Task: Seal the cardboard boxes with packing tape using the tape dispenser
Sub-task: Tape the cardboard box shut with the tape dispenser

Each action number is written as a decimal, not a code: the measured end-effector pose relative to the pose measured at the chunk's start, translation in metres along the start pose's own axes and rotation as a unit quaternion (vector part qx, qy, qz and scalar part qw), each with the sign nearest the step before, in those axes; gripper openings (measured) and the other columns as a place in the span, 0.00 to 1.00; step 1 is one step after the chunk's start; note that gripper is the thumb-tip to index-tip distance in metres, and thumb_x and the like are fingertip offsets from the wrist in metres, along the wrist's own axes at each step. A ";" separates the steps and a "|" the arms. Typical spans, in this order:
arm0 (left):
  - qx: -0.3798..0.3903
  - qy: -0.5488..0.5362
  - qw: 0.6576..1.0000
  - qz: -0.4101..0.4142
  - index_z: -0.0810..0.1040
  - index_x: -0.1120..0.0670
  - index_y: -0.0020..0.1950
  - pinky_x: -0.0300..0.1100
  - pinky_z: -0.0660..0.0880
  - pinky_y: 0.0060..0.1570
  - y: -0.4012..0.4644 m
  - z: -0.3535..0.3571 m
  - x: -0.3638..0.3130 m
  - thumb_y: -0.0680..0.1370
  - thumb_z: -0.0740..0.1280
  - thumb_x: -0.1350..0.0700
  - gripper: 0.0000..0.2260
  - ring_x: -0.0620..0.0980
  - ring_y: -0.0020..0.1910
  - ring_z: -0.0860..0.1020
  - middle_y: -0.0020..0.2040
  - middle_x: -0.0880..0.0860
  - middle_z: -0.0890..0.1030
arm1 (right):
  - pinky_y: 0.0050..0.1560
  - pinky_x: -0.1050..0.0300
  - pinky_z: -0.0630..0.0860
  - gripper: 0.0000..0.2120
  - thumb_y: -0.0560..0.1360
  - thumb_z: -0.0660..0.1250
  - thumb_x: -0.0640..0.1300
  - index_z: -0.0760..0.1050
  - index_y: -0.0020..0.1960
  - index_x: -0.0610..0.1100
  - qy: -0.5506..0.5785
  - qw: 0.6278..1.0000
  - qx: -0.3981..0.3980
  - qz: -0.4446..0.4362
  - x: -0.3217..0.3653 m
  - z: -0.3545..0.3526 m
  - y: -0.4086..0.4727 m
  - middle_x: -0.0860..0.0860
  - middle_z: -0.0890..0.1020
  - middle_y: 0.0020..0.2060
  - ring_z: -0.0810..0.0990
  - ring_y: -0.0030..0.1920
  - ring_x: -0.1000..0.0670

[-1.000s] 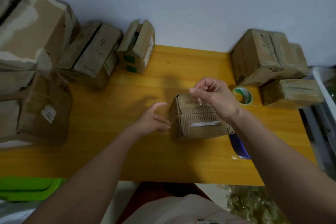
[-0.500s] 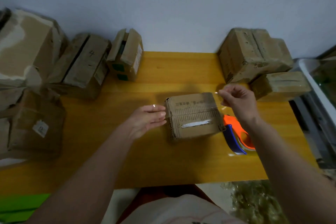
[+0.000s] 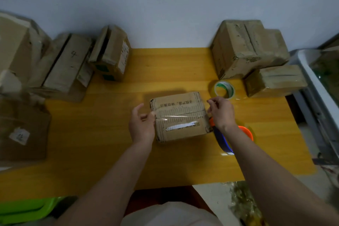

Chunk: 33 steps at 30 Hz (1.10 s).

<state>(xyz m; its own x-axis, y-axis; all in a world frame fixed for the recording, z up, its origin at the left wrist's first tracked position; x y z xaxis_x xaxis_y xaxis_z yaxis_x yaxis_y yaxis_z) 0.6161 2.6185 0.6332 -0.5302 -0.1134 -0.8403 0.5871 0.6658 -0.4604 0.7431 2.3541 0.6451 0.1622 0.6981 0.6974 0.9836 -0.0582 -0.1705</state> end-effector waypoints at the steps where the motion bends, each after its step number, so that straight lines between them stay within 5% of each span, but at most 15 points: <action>1: -0.007 0.019 0.999 0.037 0.69 0.48 0.71 0.33 0.72 0.39 -0.003 0.000 -0.003 0.79 0.66 0.60 0.21 0.43 0.44 0.77 0.48 0.49 0.79 | 0.44 0.42 0.76 0.08 0.80 0.62 0.43 0.79 0.50 0.41 -0.011 1.000 -0.003 -0.006 -0.001 0.002 0.001 0.43 0.82 0.38 0.80 0.41 0.42; 6: -0.050 0.018 0.980 0.190 0.68 0.52 0.73 0.26 0.72 0.41 -0.021 -0.002 -0.017 0.78 0.66 0.63 0.24 0.36 0.38 0.75 0.44 0.49 0.78 | 0.45 0.42 0.76 0.09 0.80 0.62 0.44 0.78 0.51 0.41 -0.049 0.998 -0.004 -0.041 -0.001 0.008 0.005 0.40 0.82 0.40 0.80 0.43 0.39; 9: -0.071 0.000 0.975 0.208 0.70 0.51 0.71 0.26 0.72 0.42 -0.022 -0.004 -0.014 0.78 0.67 0.63 0.22 0.37 0.39 0.75 0.44 0.49 0.79 | 0.41 0.48 0.73 0.09 0.80 0.61 0.43 0.77 0.51 0.40 -0.043 0.998 -0.003 -0.055 0.001 0.010 0.003 0.40 0.82 0.41 0.79 0.43 0.40; 15: -0.106 -0.008 0.988 0.114 0.74 0.52 0.68 0.24 0.71 0.38 -0.011 -0.003 0.011 0.79 0.66 0.61 0.17 0.38 0.39 0.75 0.47 0.49 0.78 | 0.37 0.56 0.61 0.09 0.81 0.60 0.42 0.76 0.50 0.38 -0.029 0.998 -0.006 -0.052 0.000 0.015 0.001 0.39 0.80 0.41 0.75 0.42 0.42; 19: -0.116 -0.004 0.993 0.031 0.73 0.48 0.66 0.35 0.72 0.42 -0.004 0.001 0.024 0.81 0.63 0.59 0.15 0.45 0.45 0.75 0.47 0.46 0.75 | 0.35 0.55 0.57 0.09 0.81 0.60 0.41 0.75 0.48 0.37 -0.018 0.998 0.007 -0.064 0.001 0.022 0.003 0.40 0.79 0.40 0.72 0.39 0.46; 23: -0.112 -0.001 0.992 -0.061 0.75 0.47 0.62 0.43 0.77 0.46 0.008 0.003 0.046 0.81 0.61 0.64 0.15 0.45 0.44 0.75 0.48 0.48 0.75 | 0.36 0.55 0.60 0.09 0.80 0.60 0.41 0.76 0.47 0.37 0.012 0.999 0.018 -0.043 -0.005 0.028 0.005 0.43 0.79 0.39 0.73 0.40 0.46; 28: -0.037 0.061 0.990 -0.119 0.75 0.51 0.60 0.53 0.80 0.49 0.009 0.014 0.068 0.83 0.59 0.58 0.09 0.52 0.51 0.80 0.56 0.53 0.80 | 0.39 0.52 0.69 0.09 0.80 0.61 0.42 0.76 0.43 0.42 0.073 0.997 0.040 -0.004 -0.014 0.037 0.008 0.46 0.79 0.37 0.75 0.40 0.47; 31: -0.120 0.072 0.990 0.003 0.70 0.55 0.70 0.47 0.75 0.59 0.003 -0.008 0.043 0.84 0.54 0.60 0.15 0.50 0.60 0.75 0.64 0.53 0.76 | 0.43 0.48 0.73 0.09 0.80 0.62 0.43 0.78 0.44 0.41 0.075 0.996 0.038 -0.005 -0.015 0.036 0.010 0.45 0.81 0.39 0.78 0.42 0.44; 33: -0.081 0.080 0.986 0.124 0.64 0.56 0.75 0.44 0.69 0.65 -0.013 0.001 0.021 0.84 0.52 0.59 0.18 0.47 0.67 0.70 0.70 0.52 0.71 | 0.45 0.47 0.74 0.09 0.79 0.62 0.43 0.80 0.46 0.41 0.076 0.997 0.034 0.000 -0.014 0.035 0.008 0.46 0.82 0.40 0.78 0.43 0.45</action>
<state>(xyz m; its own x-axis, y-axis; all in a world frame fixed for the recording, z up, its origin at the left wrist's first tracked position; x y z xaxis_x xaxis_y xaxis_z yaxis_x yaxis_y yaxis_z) 0.5980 2.6068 0.6208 -0.4795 0.1771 -0.8595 0.6125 0.7689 -0.1833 0.7465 2.3693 0.6095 0.1770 0.5817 0.7939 0.9769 -0.0060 -0.2134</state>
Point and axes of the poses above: each hand's wrist, its own y-axis towards the middle knuckle, its own z-axis out of the palm, x = y × z, the point moved 9 cm from there along y, towards the middle knuckle
